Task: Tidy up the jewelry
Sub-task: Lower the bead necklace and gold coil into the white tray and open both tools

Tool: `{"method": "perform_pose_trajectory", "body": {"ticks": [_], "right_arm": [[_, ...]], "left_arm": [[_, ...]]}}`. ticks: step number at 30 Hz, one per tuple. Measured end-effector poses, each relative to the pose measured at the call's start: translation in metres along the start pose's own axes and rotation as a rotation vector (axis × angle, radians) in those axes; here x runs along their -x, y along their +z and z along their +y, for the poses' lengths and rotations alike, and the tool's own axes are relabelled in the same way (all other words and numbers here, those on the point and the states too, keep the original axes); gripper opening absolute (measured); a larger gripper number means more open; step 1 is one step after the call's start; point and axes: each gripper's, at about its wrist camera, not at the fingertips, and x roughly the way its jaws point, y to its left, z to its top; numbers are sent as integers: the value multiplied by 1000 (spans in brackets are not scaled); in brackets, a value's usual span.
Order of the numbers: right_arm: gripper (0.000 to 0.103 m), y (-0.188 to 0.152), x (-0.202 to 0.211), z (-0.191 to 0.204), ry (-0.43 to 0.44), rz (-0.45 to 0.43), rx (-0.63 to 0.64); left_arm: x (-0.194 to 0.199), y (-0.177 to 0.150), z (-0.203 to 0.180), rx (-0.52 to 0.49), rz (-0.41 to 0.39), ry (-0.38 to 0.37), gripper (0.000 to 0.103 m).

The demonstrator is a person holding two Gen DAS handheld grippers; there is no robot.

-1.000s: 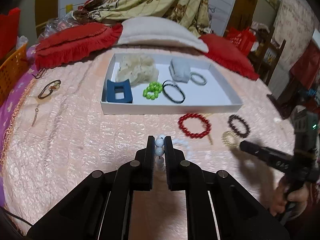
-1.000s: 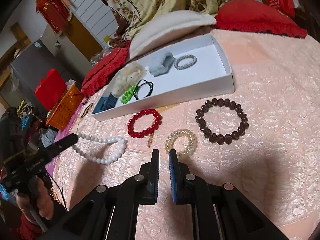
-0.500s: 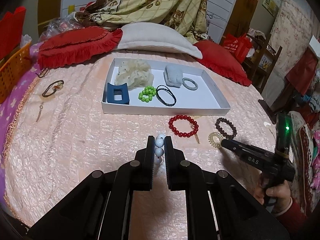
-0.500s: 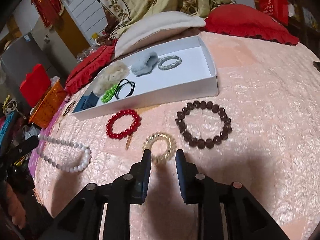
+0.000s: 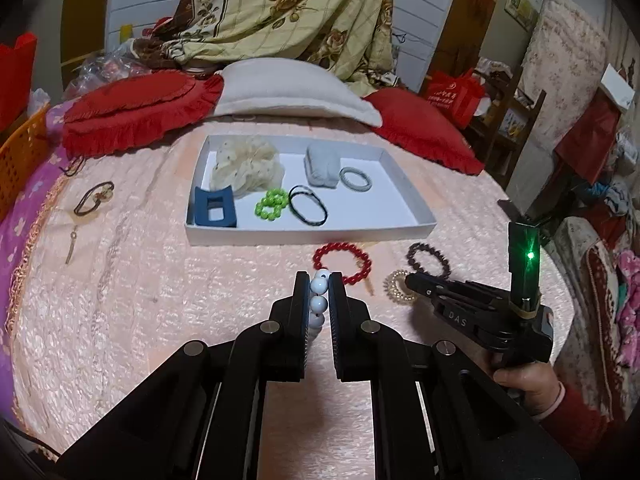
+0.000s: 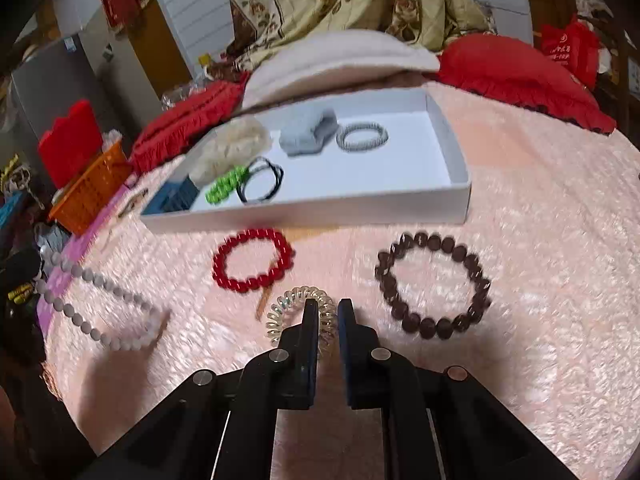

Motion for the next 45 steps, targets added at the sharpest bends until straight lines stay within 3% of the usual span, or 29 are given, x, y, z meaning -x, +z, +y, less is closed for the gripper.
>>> {"method": "perform_pose_trajectory", "body": {"ticks": [11,17,22,30,39,45], "right_arm": [[9,52,31,-14,42,-95,-35],[9,84,17,-33,34,-101,-71],[9,98,-6,-46,6,-79,-85],[9,128,-42,-62,-35,-43,-88],[9,167,-83,-71,-105,1,-68],[9,179,-92,-80,-110,23,-103]], "left_arm": [[0,50,-21,-63,-38,-85,8],[-32,88,-46,-109,-28,-122,8],[-77,106,-65,-127,35,-146,8],[-157,115,-65,-113,164,-83,8],[-212,121,-53,-142,220,36,8],[-225,126,-47,-138,227,75,8]]}}
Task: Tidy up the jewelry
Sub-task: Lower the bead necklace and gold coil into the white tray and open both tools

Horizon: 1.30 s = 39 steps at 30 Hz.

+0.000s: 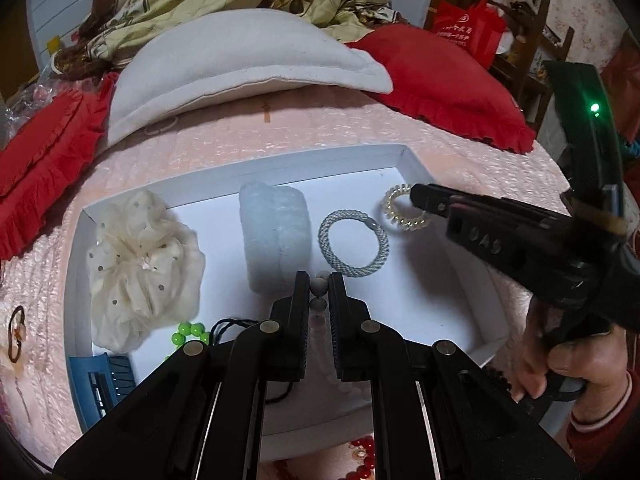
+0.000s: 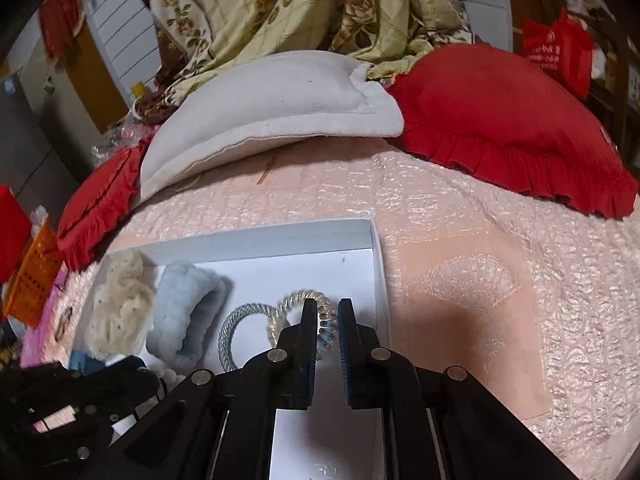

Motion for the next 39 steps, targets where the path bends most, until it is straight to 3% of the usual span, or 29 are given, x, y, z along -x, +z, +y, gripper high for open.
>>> {"method": "perform_pose_trajectory", "body": {"ticks": [5,7,13,17,22,31,39], "right_arm": [[12,3,0,-5,15,7,-25],[18,3,3,-6,11,2,-26],[19,-4,23,-10,40,-19,-40],[19,-20,56,-13,78,-46,-21],[19,-63,110,-23,115,-92,5],[21,-134,129,-54,88,-65,-68],[21,-155,111,-47,57,-40,-56]], "left_arm": [[2,-6,4,23,20,-36,9],[9,-8,2,14,10,-27,9],[45,-18,0,-3,-45,-16,9],[81,-35,2,-16,-107,-13,9],[115,-82,13,42,-159,-46,11],[90,-143,14,60,-55,59,13],[81,-147,17,95,-52,96,13]]}}
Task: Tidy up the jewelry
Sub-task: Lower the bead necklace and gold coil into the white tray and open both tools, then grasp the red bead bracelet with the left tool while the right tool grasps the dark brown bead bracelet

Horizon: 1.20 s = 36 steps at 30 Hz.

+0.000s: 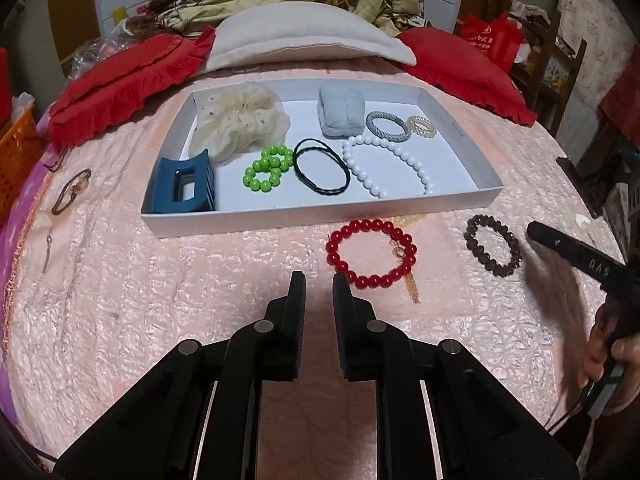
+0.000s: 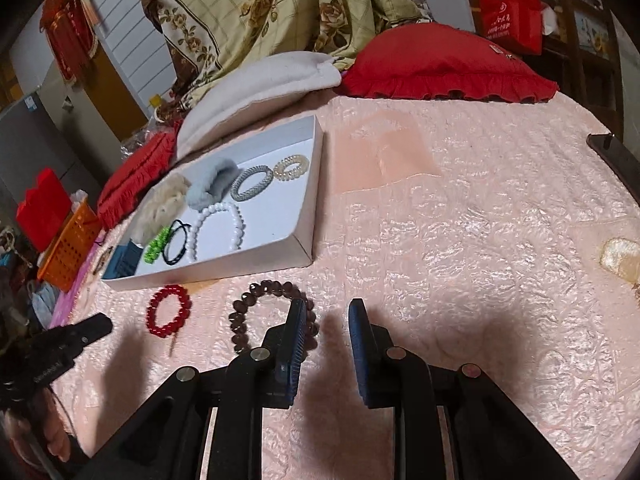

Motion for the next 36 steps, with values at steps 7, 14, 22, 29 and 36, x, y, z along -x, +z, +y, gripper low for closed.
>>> {"method": "perform_pose_trajectory", "body": {"ticks": [7,14,22,29,36], "right_arm": [[21,1,-17,6,-18,-7,6],[23,1,-28,16,-48,4,44],[25,-1,-29,20,-67,-3,65],[25,-4,-29,26,-87,1,100],[25,-9,-32,38,-108,11,152]], "left_arm": [[-23,13,-1,20,14,-40,13],[-52,21,-1,36,61,-98,13],[-59,22,3,34,64,-127,13],[-60,22,-1,16,54,-152,29],[-61,19,-21,-68,30,-119,50]]}}
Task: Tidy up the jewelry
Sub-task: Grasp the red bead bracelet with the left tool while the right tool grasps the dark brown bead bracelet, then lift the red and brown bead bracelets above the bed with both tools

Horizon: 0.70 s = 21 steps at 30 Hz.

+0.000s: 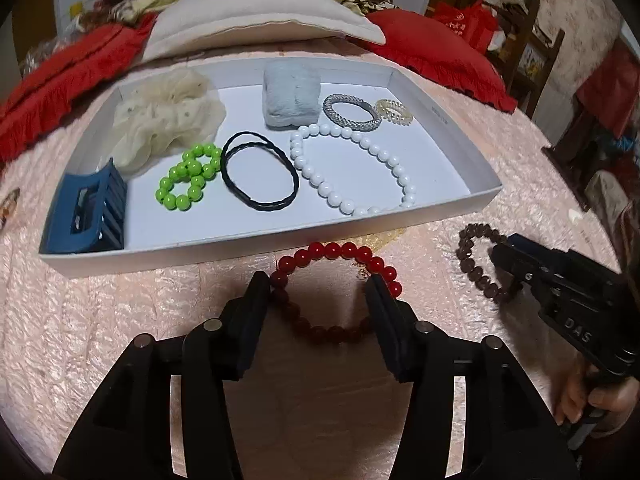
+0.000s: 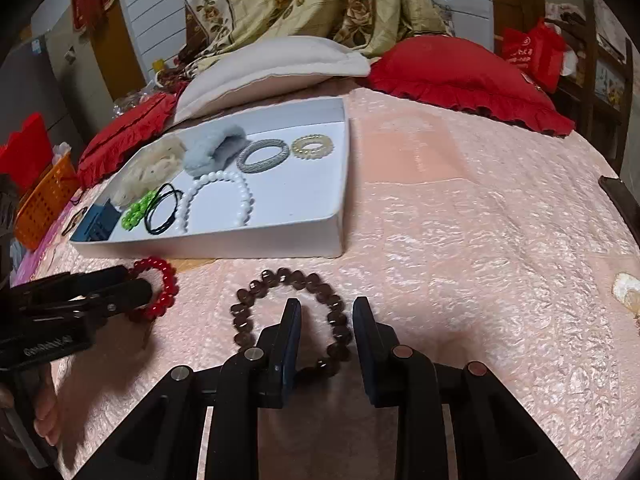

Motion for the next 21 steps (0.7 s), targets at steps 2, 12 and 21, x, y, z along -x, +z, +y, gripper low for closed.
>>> {"method": "perform_pose_trajectory", "body": {"ticks": [2,12,21], "right_arm": [[26,-2,1,4,-7,3,16],[8,-7,3,15,30,-5,9],[8,-8,45,21,105,-109,-75]], "left_arm": [[-1,-1,-3,-20,-2,16,49],[16,-6,10,47,5,3,8],[68,-14,8,65,-75,-36,8]]}}
